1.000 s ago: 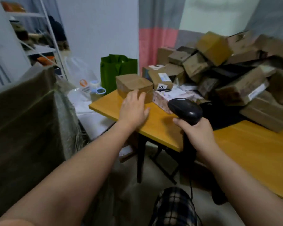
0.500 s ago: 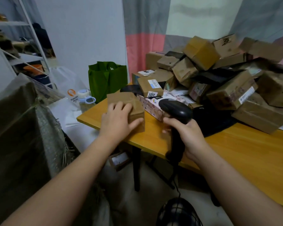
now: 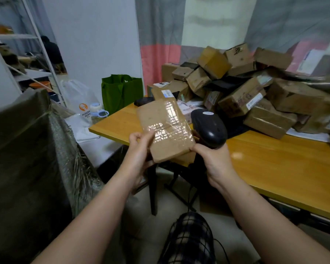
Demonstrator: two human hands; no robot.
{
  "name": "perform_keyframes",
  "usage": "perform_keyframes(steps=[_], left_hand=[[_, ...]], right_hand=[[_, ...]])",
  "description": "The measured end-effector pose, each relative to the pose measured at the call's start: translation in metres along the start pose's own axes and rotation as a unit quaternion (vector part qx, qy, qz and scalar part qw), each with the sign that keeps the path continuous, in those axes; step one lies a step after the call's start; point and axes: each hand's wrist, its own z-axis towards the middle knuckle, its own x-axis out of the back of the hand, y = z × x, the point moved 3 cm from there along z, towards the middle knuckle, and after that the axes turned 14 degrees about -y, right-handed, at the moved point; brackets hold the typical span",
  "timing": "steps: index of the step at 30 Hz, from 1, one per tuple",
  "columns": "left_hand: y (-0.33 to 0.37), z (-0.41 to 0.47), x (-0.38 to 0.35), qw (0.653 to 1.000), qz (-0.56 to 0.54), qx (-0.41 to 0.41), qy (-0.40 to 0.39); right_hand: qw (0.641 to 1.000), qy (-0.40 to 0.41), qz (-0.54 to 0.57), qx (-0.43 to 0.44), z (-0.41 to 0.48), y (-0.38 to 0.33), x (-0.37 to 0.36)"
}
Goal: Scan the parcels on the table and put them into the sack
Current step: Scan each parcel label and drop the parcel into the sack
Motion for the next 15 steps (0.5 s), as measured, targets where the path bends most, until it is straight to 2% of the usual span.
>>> perform_keyframes(steps=[3,5,6,7,8,9,10,12,14,15], left_hand=[[-0.001,-0.004,-0.022,0.999,-0.006,-0.013,-0.048],[0.007,-0.002,-0.040,0.996,0.032,-0.058,-0.054],[0.013,0.001,-0.048,0.988,0.118,-0.096,-0.042],[0.020,0.004,-0.057,0.959,0.246,-0.137,-0.023],[0.026,0.007,-0.066,0.906,0.381,-0.183,-0.003],[0.030,0.007,-0.076,0.836,0.497,-0.232,0.012],[0.031,0.008,-0.086,0.767,0.584,-0.265,0.009],[0.021,0.010,-0.103,0.655,0.705,-0.270,-0.036],[0.006,0.013,-0.114,0.569,0.779,-0.248,-0.087],[0.001,0.013,-0.118,0.553,0.788,-0.247,-0.109]], right_hand=[[1.000,-0.003,-0.020,0.016,-0.010,-0.023,0.021],[0.999,0.016,-0.023,0.019,-0.016,-0.037,0.036],[0.999,0.035,-0.019,0.021,-0.020,-0.043,0.045],[0.998,0.053,-0.008,0.023,-0.024,-0.049,0.053],[0.997,0.068,0.011,0.023,-0.029,-0.053,0.061],[0.996,0.080,0.032,0.022,-0.035,-0.056,0.069],[0.995,0.089,0.048,0.020,-0.040,-0.059,0.076],[0.994,0.102,0.044,0.015,-0.050,-0.063,0.089],[0.994,0.105,0.009,0.003,-0.056,-0.063,0.098],[0.994,0.104,-0.011,-0.005,-0.059,-0.062,0.101]])
